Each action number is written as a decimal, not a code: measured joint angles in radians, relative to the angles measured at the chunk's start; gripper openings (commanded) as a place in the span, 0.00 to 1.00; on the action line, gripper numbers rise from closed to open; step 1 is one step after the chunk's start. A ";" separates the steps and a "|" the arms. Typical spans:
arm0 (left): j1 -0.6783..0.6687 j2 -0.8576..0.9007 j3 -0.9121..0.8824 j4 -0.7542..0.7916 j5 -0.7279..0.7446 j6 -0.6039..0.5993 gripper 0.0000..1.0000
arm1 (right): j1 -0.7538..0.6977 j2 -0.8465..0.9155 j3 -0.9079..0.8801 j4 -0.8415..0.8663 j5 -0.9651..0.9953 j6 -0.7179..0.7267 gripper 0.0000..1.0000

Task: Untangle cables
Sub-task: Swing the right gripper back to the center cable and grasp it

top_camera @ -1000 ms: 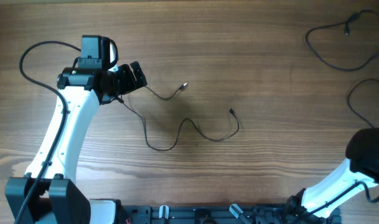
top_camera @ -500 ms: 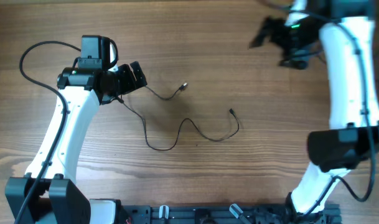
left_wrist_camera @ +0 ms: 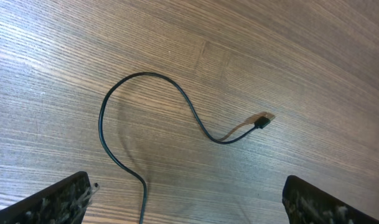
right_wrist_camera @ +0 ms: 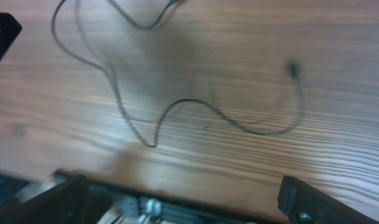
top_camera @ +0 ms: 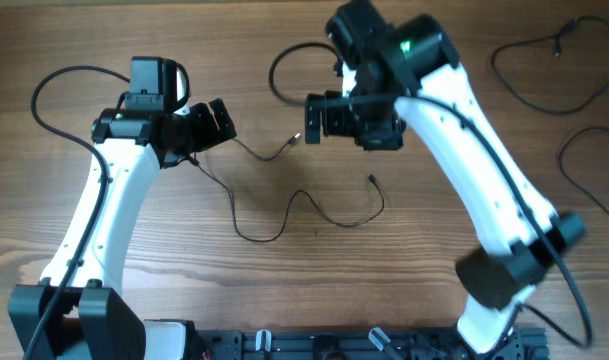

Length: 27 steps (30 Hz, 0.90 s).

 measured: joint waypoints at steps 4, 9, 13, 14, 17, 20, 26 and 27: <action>0.000 0.000 0.000 0.000 0.000 0.000 1.00 | 0.133 -0.202 -0.120 0.012 0.197 0.148 1.00; 0.000 0.000 0.000 0.000 0.000 0.000 1.00 | 0.261 -0.350 -0.386 0.192 0.270 0.264 1.00; 0.000 0.000 0.000 0.001 0.000 0.000 1.00 | 0.311 -0.319 -0.594 0.422 0.200 0.295 1.00; 0.000 0.000 0.000 0.001 0.000 0.000 1.00 | 0.319 -0.312 -0.633 0.460 0.187 0.312 0.99; 0.000 0.000 0.000 0.001 0.000 0.000 1.00 | 0.336 -0.310 -0.753 0.584 0.164 0.389 0.98; 0.000 0.000 0.000 0.001 0.000 0.000 1.00 | 0.338 -0.308 -0.885 0.755 0.153 0.467 0.82; 0.000 0.000 0.000 0.001 0.000 0.000 1.00 | 0.338 -0.307 -1.144 1.168 0.068 0.526 0.70; 0.000 0.000 0.000 0.001 0.000 0.000 1.00 | 0.340 -0.307 -1.174 1.222 0.051 0.529 0.66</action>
